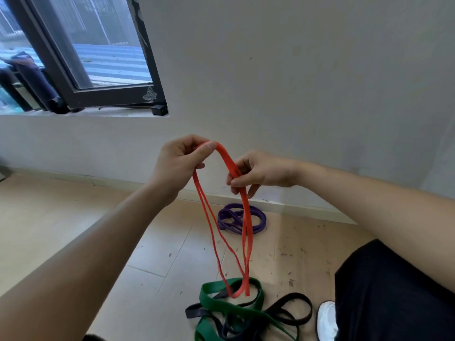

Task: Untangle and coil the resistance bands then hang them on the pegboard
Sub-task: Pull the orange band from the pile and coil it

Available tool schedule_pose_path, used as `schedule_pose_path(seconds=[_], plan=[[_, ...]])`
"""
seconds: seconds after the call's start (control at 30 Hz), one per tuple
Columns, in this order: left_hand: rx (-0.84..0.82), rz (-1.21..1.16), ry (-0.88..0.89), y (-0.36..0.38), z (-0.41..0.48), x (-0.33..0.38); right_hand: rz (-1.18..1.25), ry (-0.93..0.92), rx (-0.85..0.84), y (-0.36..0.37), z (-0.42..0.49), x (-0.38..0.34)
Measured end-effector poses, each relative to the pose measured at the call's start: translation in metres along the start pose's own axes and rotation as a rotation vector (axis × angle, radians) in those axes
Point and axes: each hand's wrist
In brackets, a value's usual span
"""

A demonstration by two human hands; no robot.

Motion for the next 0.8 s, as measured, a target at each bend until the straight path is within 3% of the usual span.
schedule_pose_path(seconds=[0.13, 0.23, 0.57, 0.8], plan=[[0.063, -0.072, -0.058, -0.013, 0.000, -0.003, -0.018, 0.109, -0.188, -0.001, -0.002, 0.022], [0.049, -0.070, -0.095, -0.023, -0.002, -0.010, 0.076, 0.128, -0.221, -0.006, -0.008, 0.025], [-0.076, -0.065, -0.114, -0.028, -0.008, -0.018, 0.313, 0.062, -0.128, -0.004, -0.009, 0.008], [-0.093, -0.069, -0.106, -0.028, -0.008, -0.015, 0.170, -0.037, 0.112, -0.008, -0.010, 0.009]])
Point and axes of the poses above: each hand's wrist, its own z-axis towards the middle knuckle, its own y-axis out of the palm, x = y × z, and after that the axes turned 3 degrees about x, right-handed
